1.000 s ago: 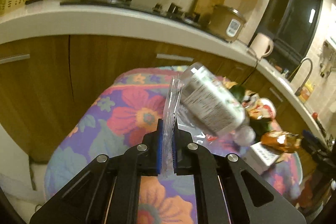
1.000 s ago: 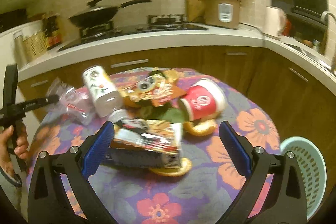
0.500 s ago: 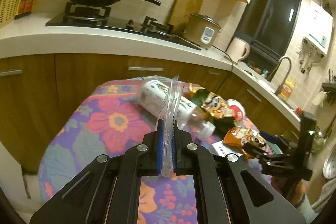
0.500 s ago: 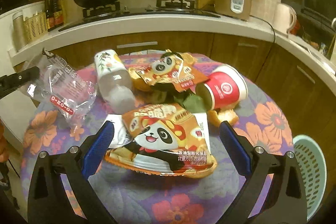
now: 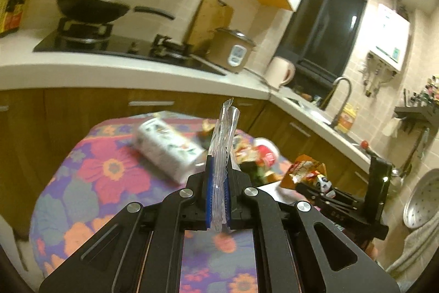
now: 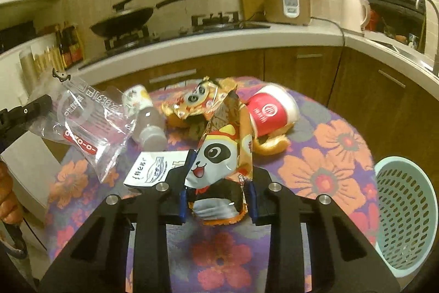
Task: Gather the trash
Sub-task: 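Carry the bag and panda wrapper over the blue basket and open both grippers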
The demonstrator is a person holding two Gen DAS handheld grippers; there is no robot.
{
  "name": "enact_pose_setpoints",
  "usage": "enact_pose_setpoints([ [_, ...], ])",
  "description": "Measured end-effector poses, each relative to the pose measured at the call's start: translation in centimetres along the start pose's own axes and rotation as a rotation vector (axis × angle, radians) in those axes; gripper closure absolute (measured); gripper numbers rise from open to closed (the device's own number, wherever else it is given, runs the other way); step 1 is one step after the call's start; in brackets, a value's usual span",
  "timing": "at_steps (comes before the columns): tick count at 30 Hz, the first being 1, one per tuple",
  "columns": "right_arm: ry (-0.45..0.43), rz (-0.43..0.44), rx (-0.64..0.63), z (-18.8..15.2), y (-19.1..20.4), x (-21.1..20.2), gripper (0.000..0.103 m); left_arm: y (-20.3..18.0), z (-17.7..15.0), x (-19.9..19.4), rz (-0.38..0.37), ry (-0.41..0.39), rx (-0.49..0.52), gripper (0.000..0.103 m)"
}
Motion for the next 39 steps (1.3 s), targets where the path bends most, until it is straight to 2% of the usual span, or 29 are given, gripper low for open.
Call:
enact_pose_setpoints([
  [5,-0.054,-0.009,0.043,-0.2,-2.6,-3.0,0.075,-4.7,0.9,1.2,-0.07,0.002,0.064,0.099],
  [8,-0.072,-0.051,0.074,-0.7,-5.2,-4.5,0.075,-8.0,1.3,3.2,-0.125,0.021,0.109,0.099],
  [13,-0.069,-0.123,0.15,-2.6,-10.7,-6.4,0.075,-14.2,1.0,8.9,-0.244,0.098,0.168,0.098],
  [19,-0.049,-0.212,0.271,-5.6,-18.0,-8.2,0.075,-20.3,-0.4,16.0,-0.349,0.208,0.209,0.098],
  [27,0.044,-0.281,0.456,-10.0,-25.9,-7.6,0.074,-25.6,-3.3,23.8,-0.348,0.353,0.261,0.098],
  [30,0.091,-0.293,0.509,-11.1,-27.5,-6.6,0.069,-26.5,-4.1,26.1,-0.349,0.391,0.258,0.098],
  [31,0.107,-0.292,0.523,-11.4,-27.9,-6.2,0.065,-26.8,-4.4,26.7,-0.35,0.399,0.257,0.097],
  [32,0.122,-0.294,0.537,-11.7,-28.4,-5.9,0.052,-27.1,-4.5,27.1,-0.347,0.399,0.262,0.096],
  [33,0.131,-0.299,0.544,-11.8,-28.5,-5.7,0.045,-27.5,-4.7,27.4,-0.34,0.397,0.269,0.095],
  [34,0.14,-0.301,0.55,-11.9,-28.8,-5.6,0.031,-27.7,-4.8,27.8,-0.331,0.397,0.274,0.086],
  [35,0.146,-0.3,0.556,-12.0,-28.9,-5.5,0.029,-27.8,-4.9,28.0,-0.329,0.404,0.278,0.074],
  [39,0.151,-0.297,0.569,-12.4,-29.2,-5.8,0.029,-27.9,-5.1,27.8,-0.325,0.402,0.3,0.071],
])
Point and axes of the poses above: each gripper's, at about its wrist camera, not at the fingertips, and x roughly the way its jaws point, y to its left, z to its top, the point moved 2 cm from there along x, roughly the way its jaws point, and after that the axes turned 8 degrees about y, right-handed, at the moved point
